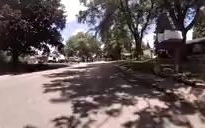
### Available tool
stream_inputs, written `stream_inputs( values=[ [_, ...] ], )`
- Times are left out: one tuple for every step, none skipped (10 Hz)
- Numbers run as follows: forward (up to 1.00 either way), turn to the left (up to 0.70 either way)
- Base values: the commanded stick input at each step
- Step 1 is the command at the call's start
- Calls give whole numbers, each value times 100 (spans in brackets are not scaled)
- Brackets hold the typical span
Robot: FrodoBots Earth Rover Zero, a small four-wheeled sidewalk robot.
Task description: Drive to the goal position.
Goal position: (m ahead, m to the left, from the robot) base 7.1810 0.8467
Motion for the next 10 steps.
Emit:
stream_inputs(
  values=[
    [70, 0],
    [70, 0],
    [70, 0],
    [70, 0],
    [70, 0],
    [70, 0],
    [70, 0],
    [70, 0],
    [70, 0],
    [70, 0]
  ],
)
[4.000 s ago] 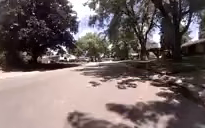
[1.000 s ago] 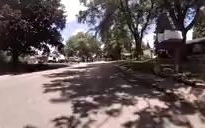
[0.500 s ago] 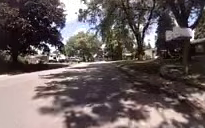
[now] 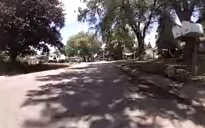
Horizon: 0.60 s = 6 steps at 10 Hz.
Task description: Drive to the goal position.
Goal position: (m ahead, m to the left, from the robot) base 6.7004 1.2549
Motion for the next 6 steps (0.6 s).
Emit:
stream_inputs(
  values=[
    [70, 0],
    [70, 0],
    [70, 0],
    [70, 0],
    [70, 0],
    [70, 0]
  ],
)
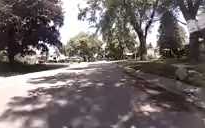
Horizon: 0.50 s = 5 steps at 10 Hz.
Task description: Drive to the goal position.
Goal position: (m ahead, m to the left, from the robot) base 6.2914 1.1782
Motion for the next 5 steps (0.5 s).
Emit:
stream_inputs(
  values=[
    [70, 0],
    [70, 0],
    [70, 0],
    [70, 0],
    [70, 0]
  ],
)
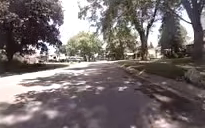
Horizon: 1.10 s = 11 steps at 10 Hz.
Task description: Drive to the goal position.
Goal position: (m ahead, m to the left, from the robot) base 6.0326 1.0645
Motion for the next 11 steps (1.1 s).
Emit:
stream_inputs(
  values=[
    [70, 0],
    [70, 0],
    [70, 0],
    [70, 0],
    [70, 0],
    [70, 0],
    [70, 0],
    [70, 0],
    [70, 0],
    [70, 0],
    [70, 0]
  ],
)
